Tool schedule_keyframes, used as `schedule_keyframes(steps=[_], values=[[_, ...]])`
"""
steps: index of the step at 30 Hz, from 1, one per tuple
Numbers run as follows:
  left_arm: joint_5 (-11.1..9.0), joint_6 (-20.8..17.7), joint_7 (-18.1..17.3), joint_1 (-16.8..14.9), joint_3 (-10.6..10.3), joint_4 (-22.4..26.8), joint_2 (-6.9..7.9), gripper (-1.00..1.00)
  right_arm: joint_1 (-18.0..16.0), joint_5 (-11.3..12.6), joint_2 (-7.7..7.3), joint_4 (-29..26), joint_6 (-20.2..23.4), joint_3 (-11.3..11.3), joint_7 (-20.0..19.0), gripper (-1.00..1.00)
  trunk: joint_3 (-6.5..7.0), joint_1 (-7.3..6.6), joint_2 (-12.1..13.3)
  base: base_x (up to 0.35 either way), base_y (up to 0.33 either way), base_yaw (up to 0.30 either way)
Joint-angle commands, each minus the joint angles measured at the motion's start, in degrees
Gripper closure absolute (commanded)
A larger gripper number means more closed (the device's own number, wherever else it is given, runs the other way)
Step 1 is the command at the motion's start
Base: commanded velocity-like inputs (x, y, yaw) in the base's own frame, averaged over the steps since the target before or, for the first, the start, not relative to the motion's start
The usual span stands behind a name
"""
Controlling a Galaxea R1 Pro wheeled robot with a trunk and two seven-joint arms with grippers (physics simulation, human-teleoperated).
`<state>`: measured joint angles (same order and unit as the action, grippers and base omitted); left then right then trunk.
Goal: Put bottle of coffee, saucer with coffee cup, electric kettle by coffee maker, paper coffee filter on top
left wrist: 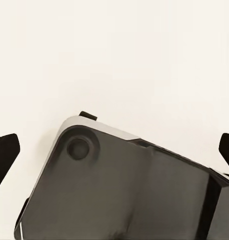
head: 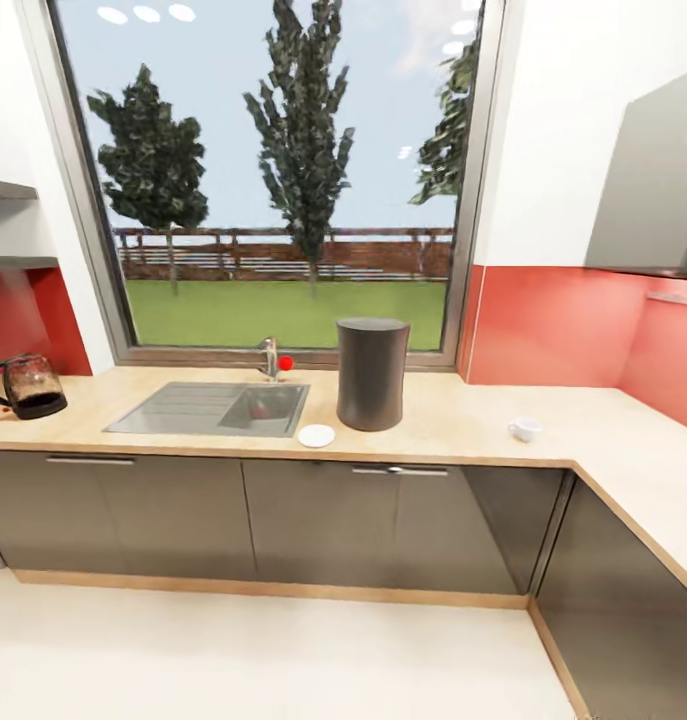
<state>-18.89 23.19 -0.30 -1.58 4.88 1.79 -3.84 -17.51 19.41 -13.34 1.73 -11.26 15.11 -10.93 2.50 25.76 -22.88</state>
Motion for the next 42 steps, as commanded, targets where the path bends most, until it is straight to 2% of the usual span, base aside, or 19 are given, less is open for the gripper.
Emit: schedule_keyframes(steps=[1, 9, 12, 17, 21, 29, 42], values=[[0.19, 0.16, -0.04, 0.00, 0.43, -0.02, -0.02, -1.00, -0.07, 0.76, -0.02, 0.19, -0.60, 0.44, -0.15, -1.00, -0.02, 0.02, -0.04, 0.000, 0.000, -0.295], [0.44, 0.64, -0.23, 0.00, 0.23, 0.02, 0.03, -1.00, -0.07, 1.06, -0.04, 0.20, -1.80, 0.55, 1.25, -1.00, -0.02, 0.02, -0.04, 0.000, 0.000, -0.105], [-0.04, 0.04, 0.24, 0.00, 0.43, 0.08, 0.24, -1.00, -0.07, 0.99, 0.01, 0.20, -1.84, 0.59, 1.38, -1.00, -0.02, 0.02, -0.04, 0.123, 0.079, -0.010], [0.40, -3.90, 3.07, 0.00, 0.51, 1.13, 0.55, -1.00, -0.07, 0.88, -0.02, 0.21, -1.48, 0.67, 2.26, -1.00, -0.02, 0.02, -0.04, 0.259, 0.101, -0.003], [0.19, -5.92, 3.57, 0.00, 0.48, 2.38, 1.41, -1.00, -0.07, 0.83, -0.02, 0.22, -1.42, 0.70, 2.67, -1.00, -0.02, 0.02, -0.04, 0.292, 0.174, 0.000], [0.52, -4.91, 3.73, 0.00, 0.07, 2.70, 1.38, -1.00, 0.76, 0.04, -0.02, 0.29, -1.76, 0.92, 2.93, -1.00, -0.02, 0.02, -0.04, 0.323, 0.074, 0.000], [0.52, -4.64, 3.73, 0.00, 0.07, 2.61, 1.13, -1.00, 0.81, -0.16, 0.25, 0.29, -1.64, 0.94, 3.02, -1.00, 0.18, 0.02, -0.04, 0.089, -0.295, -0.239]])
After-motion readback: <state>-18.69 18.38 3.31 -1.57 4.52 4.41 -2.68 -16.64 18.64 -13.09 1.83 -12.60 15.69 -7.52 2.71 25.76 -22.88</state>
